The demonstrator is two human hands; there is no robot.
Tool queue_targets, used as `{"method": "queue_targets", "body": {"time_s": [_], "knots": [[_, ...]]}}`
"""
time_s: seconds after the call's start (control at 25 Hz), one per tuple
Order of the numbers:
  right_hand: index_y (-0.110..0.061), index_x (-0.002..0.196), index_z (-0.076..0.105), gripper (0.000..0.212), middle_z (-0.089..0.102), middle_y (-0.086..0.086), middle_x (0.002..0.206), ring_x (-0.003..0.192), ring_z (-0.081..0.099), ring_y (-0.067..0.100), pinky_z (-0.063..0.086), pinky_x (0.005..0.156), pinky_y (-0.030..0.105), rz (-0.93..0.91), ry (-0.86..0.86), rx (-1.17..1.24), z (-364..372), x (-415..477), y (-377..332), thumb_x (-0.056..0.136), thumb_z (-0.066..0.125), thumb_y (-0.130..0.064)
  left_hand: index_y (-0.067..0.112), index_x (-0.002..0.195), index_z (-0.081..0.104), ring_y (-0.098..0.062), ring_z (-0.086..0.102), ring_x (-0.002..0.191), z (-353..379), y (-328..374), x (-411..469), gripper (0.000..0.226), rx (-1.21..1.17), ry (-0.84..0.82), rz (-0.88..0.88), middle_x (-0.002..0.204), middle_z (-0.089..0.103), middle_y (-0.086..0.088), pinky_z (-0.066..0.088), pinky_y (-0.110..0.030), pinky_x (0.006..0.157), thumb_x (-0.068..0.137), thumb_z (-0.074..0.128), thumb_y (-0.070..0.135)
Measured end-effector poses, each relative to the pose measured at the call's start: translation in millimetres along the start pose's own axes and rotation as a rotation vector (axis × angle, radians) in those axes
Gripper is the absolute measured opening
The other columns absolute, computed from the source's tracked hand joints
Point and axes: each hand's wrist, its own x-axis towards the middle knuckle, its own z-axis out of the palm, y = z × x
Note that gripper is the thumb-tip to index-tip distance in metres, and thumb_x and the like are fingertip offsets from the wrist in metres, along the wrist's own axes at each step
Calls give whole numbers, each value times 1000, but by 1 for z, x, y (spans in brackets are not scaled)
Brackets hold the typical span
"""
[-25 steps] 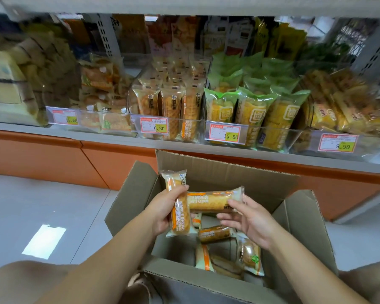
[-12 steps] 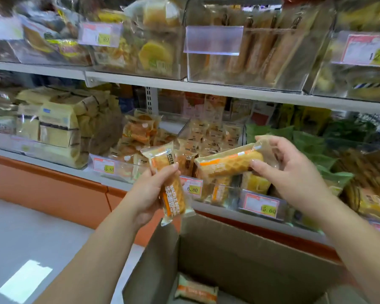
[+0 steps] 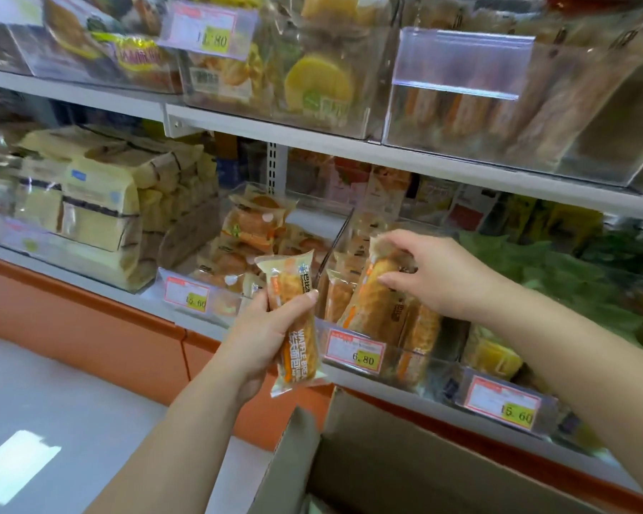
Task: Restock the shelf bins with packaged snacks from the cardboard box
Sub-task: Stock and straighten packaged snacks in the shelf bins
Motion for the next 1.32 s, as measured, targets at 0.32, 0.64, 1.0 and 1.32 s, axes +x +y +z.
{"method": "queue_targets", "body": {"time_s": [0.32, 0.64, 1.0, 1.32], "knots": [[-31, 144, 41, 57, 47, -7, 144, 130, 46, 11, 37, 108, 29, -2, -21, 79, 36, 3, 5, 91, 62, -37, 20, 113, 64, -23, 72, 90, -7, 2, 10, 33, 26, -17, -24, 101, 74, -8, 55, -40, 78, 85, 71, 36], [-31, 143, 42, 55, 50, -3, 143, 128, 48, 18, 38, 104, 30, -27, -168, 45, 49, 21, -19, 92, 63, -31, 22, 114, 63, -20, 72, 85, -7, 2, 7, 32, 8, -38, -25, 102, 74, -9, 54, -38, 72, 86, 70, 35], [-27, 140, 48, 51, 49, -6, 144, 128, 50, 14, 39, 97, 23, 86, -177, 194, 57, 21, -17, 91, 65, -28, 18, 117, 62, -26, 69, 96, -10, 0, -1, 41, 27, -79, -46, 107, 71, -15, 55, -42, 83, 82, 72, 37], [-29, 135, 47, 47, 62, -3, 125, 93, 63, 16, 54, 82, 32, 143, -149, 256, 60, 18, -19, 92, 64, -31, 20, 117, 62, -27, 69, 98, -11, -1, 6, 40, 35, -67, -49, 106, 72, -11, 53, -38, 75, 83, 72, 36]]}}
